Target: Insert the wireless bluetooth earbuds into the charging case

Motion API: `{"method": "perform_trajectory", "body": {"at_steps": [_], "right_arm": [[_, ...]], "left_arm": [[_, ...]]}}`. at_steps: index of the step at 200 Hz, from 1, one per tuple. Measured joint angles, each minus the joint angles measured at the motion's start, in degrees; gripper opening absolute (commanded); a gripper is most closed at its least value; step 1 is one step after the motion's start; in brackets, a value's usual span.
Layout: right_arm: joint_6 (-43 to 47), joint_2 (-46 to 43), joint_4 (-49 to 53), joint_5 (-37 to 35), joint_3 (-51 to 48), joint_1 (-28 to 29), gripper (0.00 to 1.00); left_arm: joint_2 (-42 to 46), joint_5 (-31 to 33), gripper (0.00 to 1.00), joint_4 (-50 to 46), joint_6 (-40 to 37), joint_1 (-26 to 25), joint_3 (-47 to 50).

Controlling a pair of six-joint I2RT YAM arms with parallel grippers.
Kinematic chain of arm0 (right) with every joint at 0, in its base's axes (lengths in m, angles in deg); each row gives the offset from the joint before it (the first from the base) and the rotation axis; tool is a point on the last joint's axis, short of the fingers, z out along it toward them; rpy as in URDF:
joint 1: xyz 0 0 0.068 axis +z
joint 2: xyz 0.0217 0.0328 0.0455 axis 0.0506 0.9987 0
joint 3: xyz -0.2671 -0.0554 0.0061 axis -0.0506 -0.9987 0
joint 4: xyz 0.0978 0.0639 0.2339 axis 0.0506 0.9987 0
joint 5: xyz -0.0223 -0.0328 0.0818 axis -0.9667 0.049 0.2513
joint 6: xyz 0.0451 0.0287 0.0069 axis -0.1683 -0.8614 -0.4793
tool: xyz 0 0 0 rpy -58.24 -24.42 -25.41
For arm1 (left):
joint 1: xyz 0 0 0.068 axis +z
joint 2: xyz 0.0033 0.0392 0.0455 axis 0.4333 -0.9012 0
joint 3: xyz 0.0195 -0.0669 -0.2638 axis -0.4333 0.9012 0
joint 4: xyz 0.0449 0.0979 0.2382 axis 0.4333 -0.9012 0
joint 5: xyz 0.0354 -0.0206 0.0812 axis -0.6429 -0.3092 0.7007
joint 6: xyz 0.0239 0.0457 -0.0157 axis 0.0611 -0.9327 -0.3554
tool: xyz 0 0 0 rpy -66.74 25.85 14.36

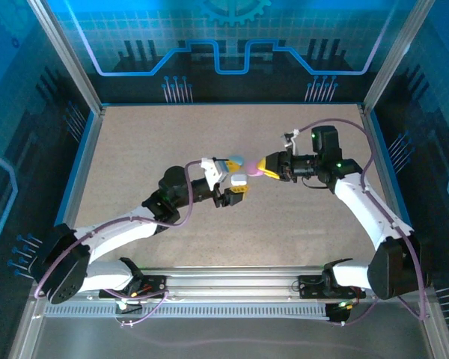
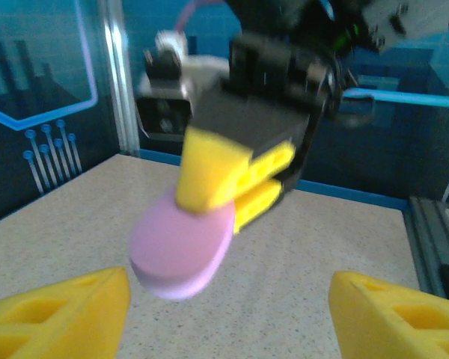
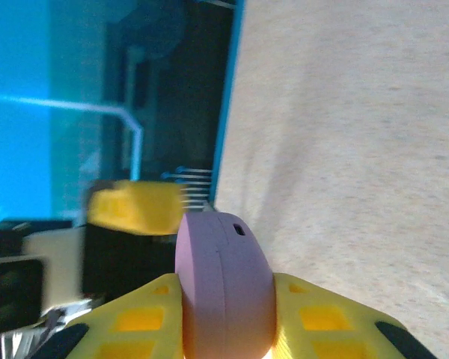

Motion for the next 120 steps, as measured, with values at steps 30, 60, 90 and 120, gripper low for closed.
{"method": "perform_trajectory", "body": {"at_steps": [30, 60, 90, 120], "right_arm": [[0.68, 8.63, -0.33, -3.93, -2.99, 0.22, 0.16], [1.66, 18.27, -0.92, -6.51, -3.58, 2.82, 0.16], [2.54, 25.77, -1.4, -8.04, -2.01, 6.78, 0.18], [3.32, 30.25, -1.49, -9.81, 0.96, 9.6, 0.2]], "left_arm": [[3.72, 5.84, 0.78, -1.46, 0.07, 0.0, 0.26], [6.1, 10.56, 0.85, -2.99, 0.24, 0.0, 0.28], [7.39, 12.92, 0.87, -4.42, 0.26, 0.0, 0.63], [7.96, 14.6, 0.9, -5.79, 0.24, 0.0, 0.72]]}}
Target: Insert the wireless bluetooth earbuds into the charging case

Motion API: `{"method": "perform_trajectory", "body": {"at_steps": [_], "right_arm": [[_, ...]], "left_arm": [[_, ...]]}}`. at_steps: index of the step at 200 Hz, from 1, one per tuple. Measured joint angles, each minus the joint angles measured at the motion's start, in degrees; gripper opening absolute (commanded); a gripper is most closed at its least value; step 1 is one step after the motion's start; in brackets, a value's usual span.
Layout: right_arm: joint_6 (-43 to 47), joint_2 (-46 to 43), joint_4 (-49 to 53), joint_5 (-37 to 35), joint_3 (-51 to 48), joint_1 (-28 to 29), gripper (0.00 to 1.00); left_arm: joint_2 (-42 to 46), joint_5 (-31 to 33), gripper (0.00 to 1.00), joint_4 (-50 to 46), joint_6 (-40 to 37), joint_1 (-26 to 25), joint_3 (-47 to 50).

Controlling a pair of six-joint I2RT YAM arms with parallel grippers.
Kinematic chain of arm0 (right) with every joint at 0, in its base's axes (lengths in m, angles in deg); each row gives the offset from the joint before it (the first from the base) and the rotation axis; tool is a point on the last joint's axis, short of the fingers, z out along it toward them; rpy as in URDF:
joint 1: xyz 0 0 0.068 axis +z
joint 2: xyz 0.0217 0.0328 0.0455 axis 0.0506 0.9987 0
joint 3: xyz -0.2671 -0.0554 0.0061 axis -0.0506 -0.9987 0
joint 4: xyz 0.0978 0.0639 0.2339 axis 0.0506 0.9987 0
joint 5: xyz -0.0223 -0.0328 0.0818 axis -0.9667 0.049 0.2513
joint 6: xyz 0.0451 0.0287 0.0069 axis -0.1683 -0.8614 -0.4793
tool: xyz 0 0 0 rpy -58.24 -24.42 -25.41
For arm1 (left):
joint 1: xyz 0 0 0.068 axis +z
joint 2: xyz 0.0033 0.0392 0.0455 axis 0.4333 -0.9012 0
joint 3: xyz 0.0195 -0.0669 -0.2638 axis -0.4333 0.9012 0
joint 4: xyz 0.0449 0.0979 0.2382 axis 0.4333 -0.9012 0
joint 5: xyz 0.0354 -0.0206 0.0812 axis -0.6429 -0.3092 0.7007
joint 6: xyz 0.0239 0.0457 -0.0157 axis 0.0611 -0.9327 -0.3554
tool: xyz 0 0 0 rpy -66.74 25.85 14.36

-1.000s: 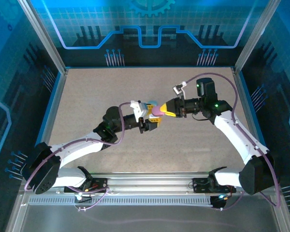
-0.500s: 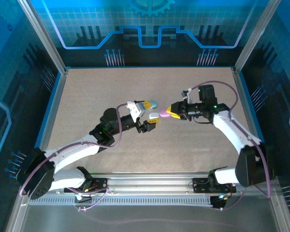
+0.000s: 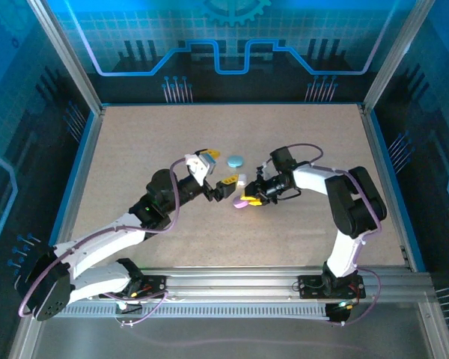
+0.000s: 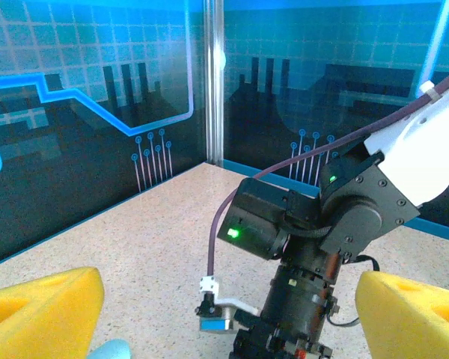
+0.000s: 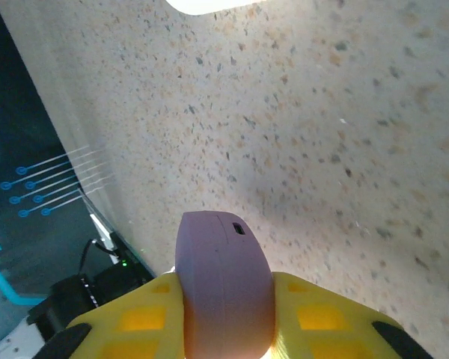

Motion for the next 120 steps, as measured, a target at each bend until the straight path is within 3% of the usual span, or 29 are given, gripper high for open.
{"method": "perform_trajectory", "body": {"at_steps": [40, 74, 120], "right_arm": [[1.55, 2.19, 0.92, -1.84, 1.25, 1.18, 0.31], [3.89, 1.62, 4.22, -5.4, 2.01, 1.51, 0.5], [5.97, -2.49, 11.13, -13.07, 2.19, 1.36, 0.59]], "left_arm": [[0.07, 1.46, 0.92, -1.14, 0.02, 0.02, 0.04], [0.09, 2.36, 0.94, -1.53, 0.0, 0.07, 0.31], [0.09, 3.48, 0.97, -1.68, 0.02, 0.24, 0.35]]}}
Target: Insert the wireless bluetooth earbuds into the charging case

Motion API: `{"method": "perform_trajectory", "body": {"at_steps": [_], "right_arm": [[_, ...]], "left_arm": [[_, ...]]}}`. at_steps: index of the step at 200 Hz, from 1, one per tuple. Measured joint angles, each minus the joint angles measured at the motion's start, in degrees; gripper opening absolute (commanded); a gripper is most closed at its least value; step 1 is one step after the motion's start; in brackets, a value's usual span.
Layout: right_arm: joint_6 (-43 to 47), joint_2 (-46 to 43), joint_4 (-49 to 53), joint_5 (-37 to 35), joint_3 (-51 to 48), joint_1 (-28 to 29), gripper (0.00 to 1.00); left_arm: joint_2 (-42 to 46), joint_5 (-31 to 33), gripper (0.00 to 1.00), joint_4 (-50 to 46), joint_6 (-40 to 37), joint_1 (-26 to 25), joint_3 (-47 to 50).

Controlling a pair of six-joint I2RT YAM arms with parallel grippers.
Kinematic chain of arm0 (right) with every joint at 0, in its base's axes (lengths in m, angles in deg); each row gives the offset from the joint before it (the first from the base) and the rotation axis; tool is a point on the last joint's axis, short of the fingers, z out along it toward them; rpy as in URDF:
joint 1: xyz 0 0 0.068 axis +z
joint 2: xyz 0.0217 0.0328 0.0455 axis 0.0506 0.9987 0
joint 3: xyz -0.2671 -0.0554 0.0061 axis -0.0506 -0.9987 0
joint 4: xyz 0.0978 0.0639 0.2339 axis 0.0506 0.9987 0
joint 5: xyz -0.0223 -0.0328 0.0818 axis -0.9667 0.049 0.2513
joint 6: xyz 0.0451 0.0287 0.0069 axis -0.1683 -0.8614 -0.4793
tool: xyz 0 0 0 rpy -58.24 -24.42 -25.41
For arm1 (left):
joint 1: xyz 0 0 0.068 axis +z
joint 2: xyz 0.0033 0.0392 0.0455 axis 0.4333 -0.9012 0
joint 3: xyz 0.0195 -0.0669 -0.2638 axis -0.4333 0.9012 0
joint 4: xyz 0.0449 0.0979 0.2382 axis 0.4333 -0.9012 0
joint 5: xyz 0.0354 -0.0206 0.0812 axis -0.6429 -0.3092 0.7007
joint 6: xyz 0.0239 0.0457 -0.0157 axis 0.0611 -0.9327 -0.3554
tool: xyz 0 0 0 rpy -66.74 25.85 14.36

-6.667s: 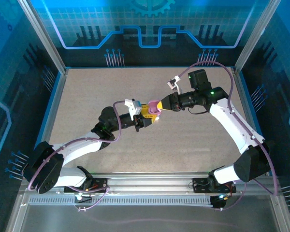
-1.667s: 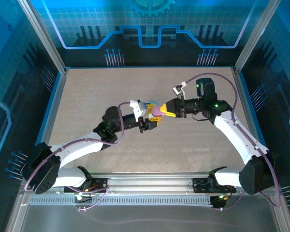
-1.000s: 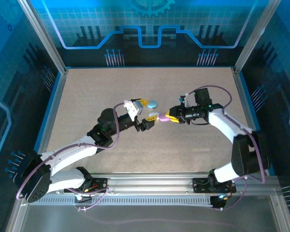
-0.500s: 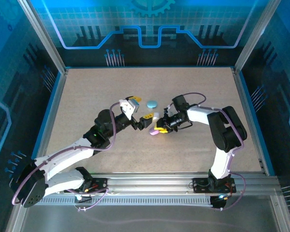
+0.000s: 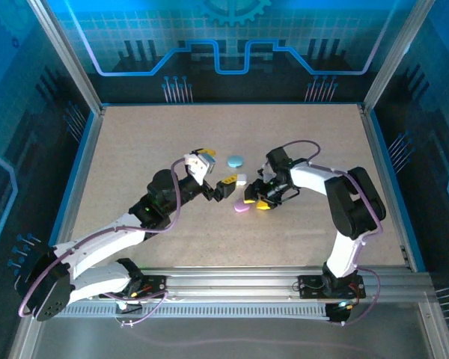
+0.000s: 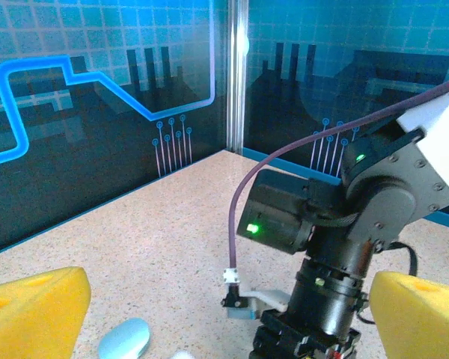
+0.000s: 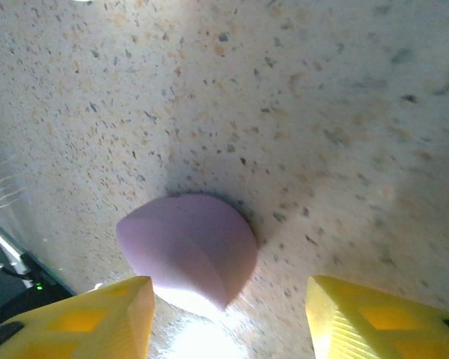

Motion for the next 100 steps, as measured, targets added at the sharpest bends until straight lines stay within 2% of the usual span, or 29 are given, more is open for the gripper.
{"method": "perform_trajectory", "body": {"at_steps": [29, 43, 57, 65, 78, 86, 100], "right_arm": [[1.09, -7.72, 5.31, -7.87, 1.99, -0.02, 0.61], [1.9, -14.1, 6.95, -16.26, 3.08, -0.07, 0.64], [3.67, -21.59, 6.88, -26.25, 3.13, -0.26, 0.72], [5.51, -26.34, 4.61, -32.94, 1.92, -0.44, 0.79], [9.07, -32.74, -0.9, -42.99, -2.38, -1.09, 0.79], [11.65, -35.56, -5.42, -48.43, -6.29, -1.88, 0.84], [15.65, -36.94, -12.33, -55.41, -12.98, -4.31, 0.85]], "left_arm": [[0.44, 2.97, 0.98, -0.52, 0.0, 0.81, 0.85], [0.87, 5.84, 0.99, -1.27, 0.24, 2.4, 1.86], [1.29, 8.85, 0.99, -2.08, 1.05, 5.35, 3.3], [1.38, 10.4, 0.99, -3.02, 2.08, 7.72, 4.02], [1.38, 13.0, 0.99, -5.07, 3.67, 12.35, 4.94], [1.38, 14.36, 0.99, -6.16, 4.81, 15.13, 5.51], [1.38, 16.96, 0.99, -7.48, 5.84, 19.58, 6.54]]}}
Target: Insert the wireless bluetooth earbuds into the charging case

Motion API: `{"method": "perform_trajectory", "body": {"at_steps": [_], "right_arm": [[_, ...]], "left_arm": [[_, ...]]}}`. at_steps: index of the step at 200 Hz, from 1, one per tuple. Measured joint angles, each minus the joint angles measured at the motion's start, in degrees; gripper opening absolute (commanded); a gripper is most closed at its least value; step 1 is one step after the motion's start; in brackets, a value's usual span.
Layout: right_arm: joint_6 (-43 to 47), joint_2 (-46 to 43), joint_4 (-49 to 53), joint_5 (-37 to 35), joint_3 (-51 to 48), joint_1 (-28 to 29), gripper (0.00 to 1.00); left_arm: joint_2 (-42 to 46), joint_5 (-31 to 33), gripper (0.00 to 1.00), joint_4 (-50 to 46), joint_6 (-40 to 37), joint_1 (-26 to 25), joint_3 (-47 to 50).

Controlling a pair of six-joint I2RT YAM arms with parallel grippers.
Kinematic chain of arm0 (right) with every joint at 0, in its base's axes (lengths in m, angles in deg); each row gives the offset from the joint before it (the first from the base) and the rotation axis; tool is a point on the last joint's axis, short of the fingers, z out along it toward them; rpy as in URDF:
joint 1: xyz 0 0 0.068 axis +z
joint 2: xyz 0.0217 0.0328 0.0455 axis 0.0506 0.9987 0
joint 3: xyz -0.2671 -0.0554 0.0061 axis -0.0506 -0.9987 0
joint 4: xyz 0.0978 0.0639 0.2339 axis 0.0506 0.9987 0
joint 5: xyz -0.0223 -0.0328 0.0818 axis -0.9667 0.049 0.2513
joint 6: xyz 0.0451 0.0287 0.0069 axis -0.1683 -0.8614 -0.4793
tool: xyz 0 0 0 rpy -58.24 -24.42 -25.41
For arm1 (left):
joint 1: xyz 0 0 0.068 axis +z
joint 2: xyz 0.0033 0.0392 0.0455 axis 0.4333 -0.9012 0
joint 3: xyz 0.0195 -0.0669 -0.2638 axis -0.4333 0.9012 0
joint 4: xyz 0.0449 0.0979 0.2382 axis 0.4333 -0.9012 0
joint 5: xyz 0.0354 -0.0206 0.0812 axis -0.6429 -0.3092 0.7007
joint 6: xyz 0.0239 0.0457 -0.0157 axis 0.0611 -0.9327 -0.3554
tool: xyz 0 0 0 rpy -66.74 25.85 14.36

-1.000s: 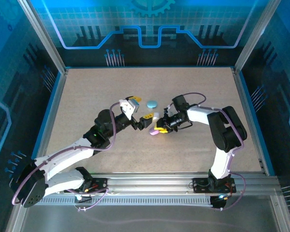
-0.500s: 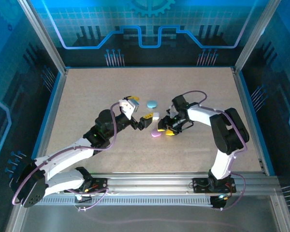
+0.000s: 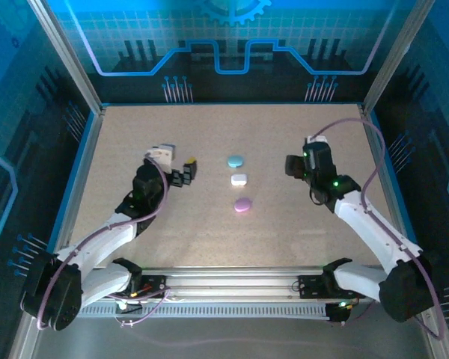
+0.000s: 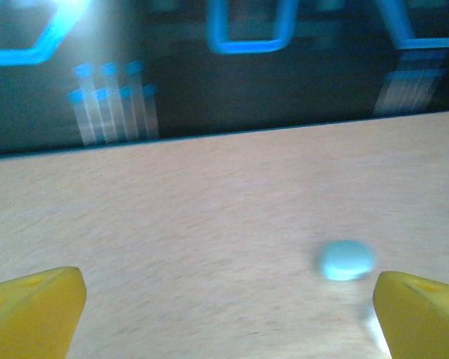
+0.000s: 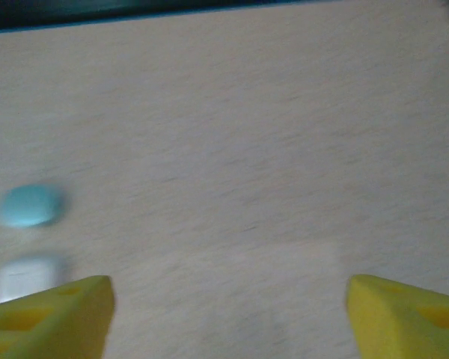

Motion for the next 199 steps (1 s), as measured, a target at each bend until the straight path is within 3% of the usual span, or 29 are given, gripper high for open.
{"method": "perform_trajectory", "body": {"at_steps": [17, 50, 117, 131, 136, 140, 199], "right_arm": [[4.79, 3.21, -6.29, -1.9, -6.82, -4.72, 0.85], [12.04, 9.92, -17.94, 3.08, -13.44, -10.47, 0.85], [20.33, 18.84, -49.53, 22.95, -21.2, -14.16, 0.84], [20.5, 19.41, -51.58, 24.85, -22.67, -14.86, 0.89], [20.37, 19.67, -51.82, 25.0, -22.69, -14.97, 0.98], [20.02, 19.82, -52.17, 25.03, -22.69, -14.99, 1.0], [20.13, 19.98, -55.93, 25.0, -22.67, -14.95, 1.0]], "left_arm": [[-0.52, 3.04, 0.99, -0.98, 0.22, 3.63, 1.05], [-5.81, 5.22, 0.99, 0.07, -0.7, 8.52, 2.16], [-19.45, -1.4, 0.99, 19.15, -2.1, 16.33, 9.55], [-22.53, -3.78, 0.99, 25.97, -2.12, 17.53, 10.69], [-24.22, -4.66, 0.99, 28.87, -2.16, 17.79, 11.17], [-25.4, -5.33, 0.99, 30.47, -2.19, 17.88, 11.5], [-27.34, -2.51, 0.99, 30.75, -0.39, 18.08, 9.57]]}}
